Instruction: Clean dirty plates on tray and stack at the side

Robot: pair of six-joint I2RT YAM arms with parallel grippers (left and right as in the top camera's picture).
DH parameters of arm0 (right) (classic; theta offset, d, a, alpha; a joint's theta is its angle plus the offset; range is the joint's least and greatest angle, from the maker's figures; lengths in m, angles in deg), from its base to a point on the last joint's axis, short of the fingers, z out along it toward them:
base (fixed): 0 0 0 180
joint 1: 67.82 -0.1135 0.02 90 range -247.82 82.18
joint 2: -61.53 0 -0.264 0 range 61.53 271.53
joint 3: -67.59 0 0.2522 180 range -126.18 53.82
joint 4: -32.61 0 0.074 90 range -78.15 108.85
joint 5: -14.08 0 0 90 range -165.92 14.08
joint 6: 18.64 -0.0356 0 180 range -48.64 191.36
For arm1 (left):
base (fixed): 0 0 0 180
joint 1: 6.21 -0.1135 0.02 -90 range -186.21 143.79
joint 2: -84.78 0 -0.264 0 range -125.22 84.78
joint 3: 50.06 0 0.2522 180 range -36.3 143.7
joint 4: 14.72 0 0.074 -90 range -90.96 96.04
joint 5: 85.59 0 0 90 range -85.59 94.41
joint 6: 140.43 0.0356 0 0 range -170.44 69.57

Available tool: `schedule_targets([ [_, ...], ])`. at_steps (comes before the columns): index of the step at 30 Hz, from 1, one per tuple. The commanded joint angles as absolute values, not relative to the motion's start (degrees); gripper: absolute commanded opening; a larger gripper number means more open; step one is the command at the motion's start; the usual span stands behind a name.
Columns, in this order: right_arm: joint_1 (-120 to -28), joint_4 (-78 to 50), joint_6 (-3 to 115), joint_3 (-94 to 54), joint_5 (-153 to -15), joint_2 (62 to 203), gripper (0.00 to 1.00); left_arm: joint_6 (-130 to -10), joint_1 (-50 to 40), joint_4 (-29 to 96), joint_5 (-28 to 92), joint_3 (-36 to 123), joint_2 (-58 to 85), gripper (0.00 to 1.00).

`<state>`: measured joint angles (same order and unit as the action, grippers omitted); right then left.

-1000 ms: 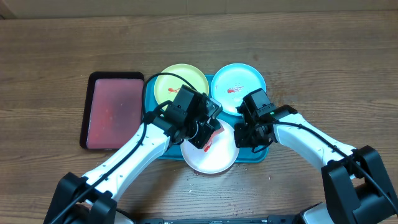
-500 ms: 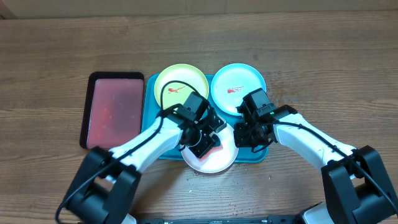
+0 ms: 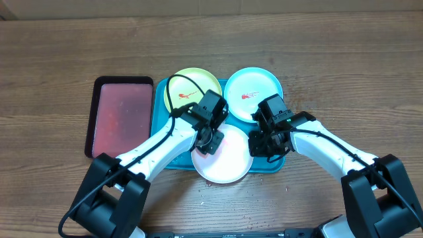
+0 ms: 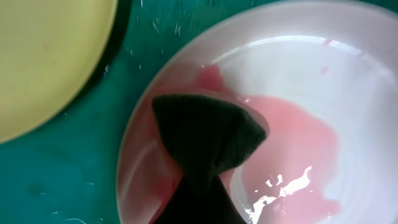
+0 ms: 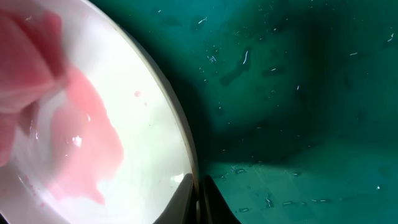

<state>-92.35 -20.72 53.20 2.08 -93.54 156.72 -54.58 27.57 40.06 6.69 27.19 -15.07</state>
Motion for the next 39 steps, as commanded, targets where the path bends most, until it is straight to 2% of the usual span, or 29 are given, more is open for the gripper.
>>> schedule_targets([
  [1,-92.6,-20.5,53.5,1.4,-94.0,156.9,0.04,-52.1,29.1,40.8,12.4,30.6,-12.0,0.04],
  [10,-92.6,-20.5,53.5,1.4,-94.0,156.9,0.04,-47.6,31.7,40.6,12.5,27.4,-16.7,0.04],
  [17,-92.6,-20.5,53.5,1.4,-94.0,156.9,0.04,-55.7,30.5,40.4,-3.1,28.3,-17.8,0.04],
  [21,-92.6,-20.4,53.6,1.4,-94.0,156.9,0.04,-57.5,29.1,40.5,-3.5,30.4,-14.2,0.04],
  [22,-92.6,-20.3,53.6,1.4,-94.0,156.9,0.06,-58.1,28.7,40.8,-3.5,31.1,-12.6,0.04],
  [25,-92.6,-19.9,53.6,1.4,-94.0,156.9,0.34,-59.1,27.6,41.1,-3.5,31.9,-8.1,0.04],
  [26,-92.6,-19.6,53.8,1.4,-94.0,156.9,0.37,-59.9,26.4,41.3,-3.5,31.9,-5.2,0.04],
  [32,-92.6,-19.9,53.8,1.4,-94.0,157.0,0.29,-62.5,18.7,43.2,-2.6,31.9,3.2,0.04],
  [39,-92.6,-19.8,53.8,3.0,-94.0,157.8,0.26,-57.5,2.7,44.5,5.4,31.6,3.4,0.04],
])
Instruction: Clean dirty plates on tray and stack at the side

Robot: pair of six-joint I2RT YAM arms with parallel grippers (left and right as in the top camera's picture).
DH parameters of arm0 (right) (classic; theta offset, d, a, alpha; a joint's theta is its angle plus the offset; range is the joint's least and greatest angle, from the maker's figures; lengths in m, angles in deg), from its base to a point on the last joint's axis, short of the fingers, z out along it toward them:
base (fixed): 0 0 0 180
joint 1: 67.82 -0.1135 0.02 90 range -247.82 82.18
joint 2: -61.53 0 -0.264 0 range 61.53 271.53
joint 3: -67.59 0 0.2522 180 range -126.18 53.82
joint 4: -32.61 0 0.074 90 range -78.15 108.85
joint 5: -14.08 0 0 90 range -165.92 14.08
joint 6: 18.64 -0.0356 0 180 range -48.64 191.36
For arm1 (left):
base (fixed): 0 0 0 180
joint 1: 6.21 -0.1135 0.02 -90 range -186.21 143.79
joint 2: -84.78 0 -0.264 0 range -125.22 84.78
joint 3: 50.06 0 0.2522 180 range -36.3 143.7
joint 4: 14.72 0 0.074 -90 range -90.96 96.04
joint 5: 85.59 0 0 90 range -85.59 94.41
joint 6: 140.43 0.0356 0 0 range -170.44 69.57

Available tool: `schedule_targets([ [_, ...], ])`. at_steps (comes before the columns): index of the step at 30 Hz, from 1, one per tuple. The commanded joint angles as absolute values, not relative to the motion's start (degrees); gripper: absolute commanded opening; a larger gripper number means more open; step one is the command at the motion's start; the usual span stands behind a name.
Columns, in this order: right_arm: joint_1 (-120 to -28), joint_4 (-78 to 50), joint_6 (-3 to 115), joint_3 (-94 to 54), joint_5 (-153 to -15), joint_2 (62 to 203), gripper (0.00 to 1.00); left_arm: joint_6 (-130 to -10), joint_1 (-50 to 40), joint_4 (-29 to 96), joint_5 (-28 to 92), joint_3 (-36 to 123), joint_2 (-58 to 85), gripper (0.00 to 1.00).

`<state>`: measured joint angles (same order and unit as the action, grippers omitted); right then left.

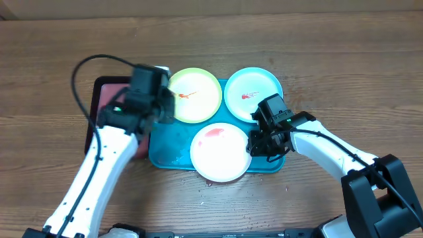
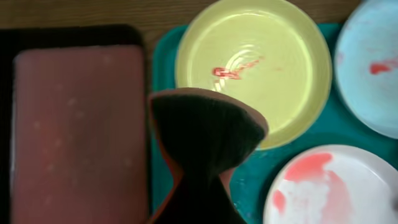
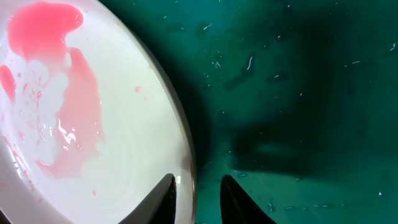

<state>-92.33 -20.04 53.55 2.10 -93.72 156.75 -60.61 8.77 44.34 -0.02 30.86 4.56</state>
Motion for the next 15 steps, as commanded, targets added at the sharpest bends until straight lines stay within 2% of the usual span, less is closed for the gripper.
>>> schedule_targets([
  [1,-92.6,-19.6,53.8,3.0,-94.1,158.3,0.25,-57.2,0.9,44.4,5.5,31.6,2.6,0.04],
  [3,-92.6,-19.1,53.8,3.0,-94.5,159.2,0.22,-56.8,-2.1,44.0,5.4,31.6,0.9,0.04],
  [9,-92.6,-17.1,53.8,2.5,-95.7,159.6,0.04,-56.6,-8.1,42.4,5.5,31.6,-6.7,0.04],
  [15,-92.6,-19.5,55.2,-1.0,-94.4,158.0,0.04,-52.5,-10.2,39.7,5.5,31.6,-13.0,0.04],
])
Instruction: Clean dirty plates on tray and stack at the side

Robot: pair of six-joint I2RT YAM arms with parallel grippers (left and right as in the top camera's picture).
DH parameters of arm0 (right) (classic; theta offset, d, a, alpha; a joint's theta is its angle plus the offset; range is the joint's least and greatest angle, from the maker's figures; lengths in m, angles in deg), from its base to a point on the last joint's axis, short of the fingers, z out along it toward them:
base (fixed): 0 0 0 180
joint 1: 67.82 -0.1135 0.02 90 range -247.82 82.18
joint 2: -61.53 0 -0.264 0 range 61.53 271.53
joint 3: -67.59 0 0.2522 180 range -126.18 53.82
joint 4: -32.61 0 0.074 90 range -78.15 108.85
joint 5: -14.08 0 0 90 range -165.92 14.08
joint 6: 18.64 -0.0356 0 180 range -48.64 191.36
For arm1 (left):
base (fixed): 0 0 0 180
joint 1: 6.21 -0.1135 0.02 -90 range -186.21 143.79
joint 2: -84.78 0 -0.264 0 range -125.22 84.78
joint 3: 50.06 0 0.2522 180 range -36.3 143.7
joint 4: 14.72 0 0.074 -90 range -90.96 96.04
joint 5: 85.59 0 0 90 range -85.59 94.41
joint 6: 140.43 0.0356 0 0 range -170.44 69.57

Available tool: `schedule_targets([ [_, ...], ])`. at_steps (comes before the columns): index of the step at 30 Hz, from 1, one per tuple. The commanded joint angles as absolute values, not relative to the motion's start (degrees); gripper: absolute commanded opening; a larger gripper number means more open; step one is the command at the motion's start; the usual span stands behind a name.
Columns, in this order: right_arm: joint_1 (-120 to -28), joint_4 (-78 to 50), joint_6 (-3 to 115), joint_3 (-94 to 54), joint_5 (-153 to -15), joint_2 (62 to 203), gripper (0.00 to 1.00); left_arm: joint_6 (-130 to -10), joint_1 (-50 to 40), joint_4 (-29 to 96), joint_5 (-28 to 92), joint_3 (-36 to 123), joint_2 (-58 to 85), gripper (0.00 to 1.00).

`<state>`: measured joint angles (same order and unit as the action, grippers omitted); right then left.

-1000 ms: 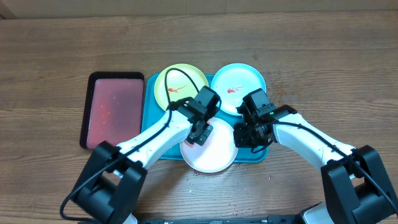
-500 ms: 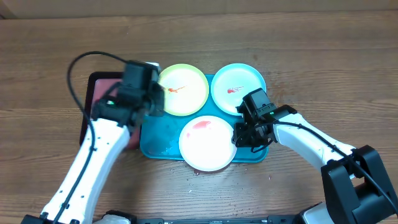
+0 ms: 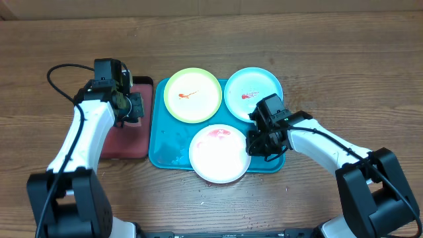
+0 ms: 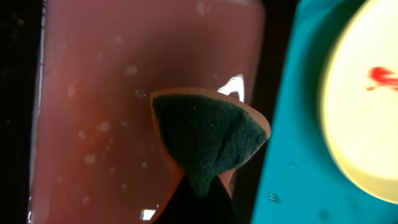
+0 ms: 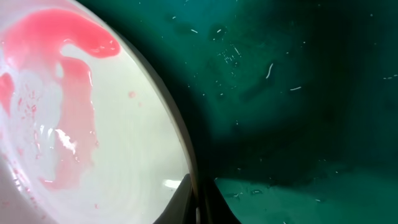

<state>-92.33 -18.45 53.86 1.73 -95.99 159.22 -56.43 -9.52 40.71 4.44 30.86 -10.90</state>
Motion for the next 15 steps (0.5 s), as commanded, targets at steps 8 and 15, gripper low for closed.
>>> schedule_targets([
  [8,-92.6,-26.2,55.3,-7.8,-79.7,151.6,0.04,-50.4,-10.8,38.7,1.8,31.6,-15.3,0.04],
  [15,-94.1,-27.2,56.8,-11.3,-66.0,148.5,0.04,-50.3,-10.8,38.5,1.4,31.6,-15.7,0.04],
])
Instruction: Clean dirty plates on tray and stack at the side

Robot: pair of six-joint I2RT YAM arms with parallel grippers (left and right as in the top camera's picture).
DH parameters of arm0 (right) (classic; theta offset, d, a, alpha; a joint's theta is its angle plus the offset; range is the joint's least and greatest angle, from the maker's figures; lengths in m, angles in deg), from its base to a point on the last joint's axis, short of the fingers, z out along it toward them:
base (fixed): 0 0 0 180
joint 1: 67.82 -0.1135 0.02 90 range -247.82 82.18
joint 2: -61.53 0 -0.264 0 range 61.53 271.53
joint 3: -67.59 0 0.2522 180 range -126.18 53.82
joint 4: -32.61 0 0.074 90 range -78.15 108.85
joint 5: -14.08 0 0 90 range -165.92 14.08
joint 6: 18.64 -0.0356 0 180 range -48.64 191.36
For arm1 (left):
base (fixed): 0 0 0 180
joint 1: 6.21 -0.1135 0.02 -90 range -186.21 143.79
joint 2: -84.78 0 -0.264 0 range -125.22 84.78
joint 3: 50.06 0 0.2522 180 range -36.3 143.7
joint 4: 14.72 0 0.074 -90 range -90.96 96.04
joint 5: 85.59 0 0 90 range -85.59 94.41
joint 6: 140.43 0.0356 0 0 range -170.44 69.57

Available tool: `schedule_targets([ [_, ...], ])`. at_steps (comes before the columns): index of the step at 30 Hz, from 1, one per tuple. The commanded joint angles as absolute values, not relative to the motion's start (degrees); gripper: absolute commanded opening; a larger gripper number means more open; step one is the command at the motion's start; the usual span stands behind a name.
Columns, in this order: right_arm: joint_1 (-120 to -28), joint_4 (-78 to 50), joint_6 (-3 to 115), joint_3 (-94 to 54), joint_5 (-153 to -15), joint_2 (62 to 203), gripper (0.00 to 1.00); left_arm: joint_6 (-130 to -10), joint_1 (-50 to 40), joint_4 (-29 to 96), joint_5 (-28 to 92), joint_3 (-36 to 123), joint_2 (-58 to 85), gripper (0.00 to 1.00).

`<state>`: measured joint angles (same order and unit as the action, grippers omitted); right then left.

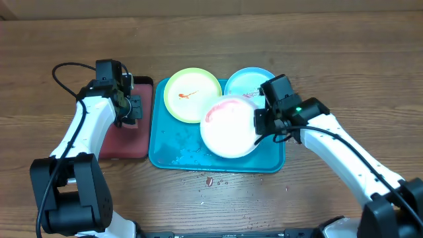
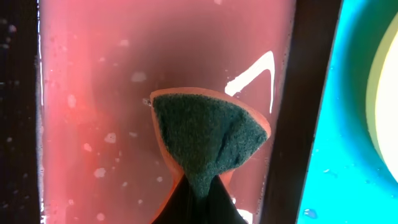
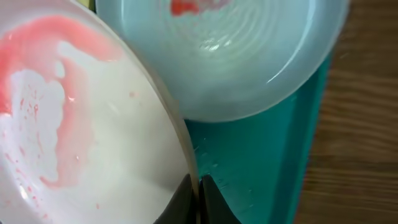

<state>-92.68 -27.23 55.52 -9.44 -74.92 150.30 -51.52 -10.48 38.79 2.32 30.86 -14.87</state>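
Note:
My right gripper (image 1: pixel 259 123) is shut on the rim of the white plate (image 1: pixel 228 125), smeared pink, and holds it lifted above the teal tray (image 1: pixel 165 145). The plate overlaps the blue plate (image 1: pixel 250 82) and the yellow-green plate (image 1: pixel 188 92), both with red marks. In the right wrist view the white plate (image 3: pixel 81 137) fills the left, the blue plate (image 3: pixel 249 50) lies beneath. My left gripper (image 2: pixel 198 199) is shut on a green-and-orange sponge (image 2: pixel 208 140), held over the pink water of the dark basin (image 1: pixel 115 142).
Water droplets lie on the bare tray floor (image 1: pixel 182 155). A few crumbs (image 1: pixel 210 180) sit on the wooden table (image 1: pixel 330 53) in front of the tray. The left arm's cable (image 1: pixel 63 69) loops at the far left.
My right gripper has raised the white plate off the tray's front and carried it back, over the other two plates. The sponge stays over the basin, shifted slightly.
First my left gripper rubbed the sponge on the white plate while the right gripper pinched its rim. Then the sponge was over the tray's left edge and the right jaws stood apart. Then the sponge was at the basin, the right gripper shut on the rim; now the plate is lifted.

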Motion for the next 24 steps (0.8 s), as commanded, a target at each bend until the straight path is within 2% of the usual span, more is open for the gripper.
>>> schedule_targets([
  [1,-95.0,-27.2,56.8,-11.7,-63.4,148.5,0.04,-50.1,-10.8,38.4,1.4,31.6,-16.2,0.04],
  [11,-108.6,-25.6,58.3,-12.7,-36.8,148.5,0.04,-49.3,-10.8,38.2,0.7,31.6,-21.7,0.04],
  [12,-109.9,-25.1,58.3,-12.7,-35.4,148.5,0.04,-49.3,-10.8,38.2,0.6,31.6,-22.0,0.07],
  [14,-112.5,-24.3,58.3,-12.7,-32.5,148.5,0.04,-49.4,-10.8,38.2,-0.1,31.6,-22.0,0.16],
  [16,-117.9,-23.6,58.3,-12.7,-24.5,148.5,0.04,-49.4,-10.8,38.2,-0.7,31.6,-22.0,0.50],
  [18,-120.0,-23.4,58.3,-12.7,-19.9,148.5,0.04,-49.4,-10.8,38.2,-0.7,31.6,-22.0,0.58],
  [24,-124.7,-21.9,58.3,-12.7,-8.7,148.5,0.04,-50.9,-10.8,37.5,-0.6,31.6,-22.0,0.68],
])
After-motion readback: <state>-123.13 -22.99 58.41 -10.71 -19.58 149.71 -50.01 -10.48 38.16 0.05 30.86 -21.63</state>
